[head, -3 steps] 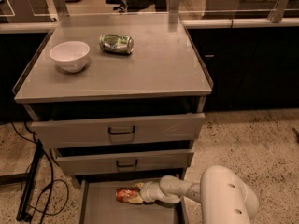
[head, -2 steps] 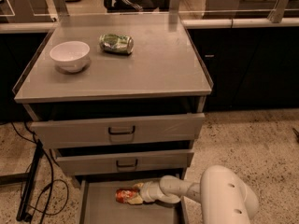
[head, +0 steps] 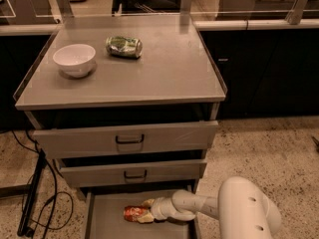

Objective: Pick coke can from bottom drawer and place on counter

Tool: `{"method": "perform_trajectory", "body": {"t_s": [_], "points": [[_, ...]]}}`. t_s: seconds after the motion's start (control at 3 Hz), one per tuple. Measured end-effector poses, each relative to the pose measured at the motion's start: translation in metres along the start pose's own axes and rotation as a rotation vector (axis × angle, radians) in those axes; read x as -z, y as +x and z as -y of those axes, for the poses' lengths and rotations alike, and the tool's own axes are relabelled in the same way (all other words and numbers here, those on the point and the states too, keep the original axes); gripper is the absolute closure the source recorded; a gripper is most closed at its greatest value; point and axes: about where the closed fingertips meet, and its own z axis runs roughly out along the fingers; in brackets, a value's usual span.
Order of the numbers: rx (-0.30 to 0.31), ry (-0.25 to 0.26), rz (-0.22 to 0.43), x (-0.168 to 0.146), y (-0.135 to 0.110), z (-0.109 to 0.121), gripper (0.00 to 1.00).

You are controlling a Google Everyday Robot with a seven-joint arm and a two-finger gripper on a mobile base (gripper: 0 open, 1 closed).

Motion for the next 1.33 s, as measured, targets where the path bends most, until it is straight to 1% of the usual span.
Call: {"method": "perform_trajectory", "body": {"t_s": [0.33, 0.67, 1.0, 1.33], "points": [[-0.006, 0.019, 0.012, 0.030, -0.002, -0.016, 1.00], [-0.007, 0.053, 0.043, 0.066, -0.020, -0.007, 1.00], [0.006, 0.084, 0.069, 0.097, -0.042, 0.010, 1.00], [0.072, 0.011, 0.033, 0.130, -0.066, 0.012, 1.00]]}}
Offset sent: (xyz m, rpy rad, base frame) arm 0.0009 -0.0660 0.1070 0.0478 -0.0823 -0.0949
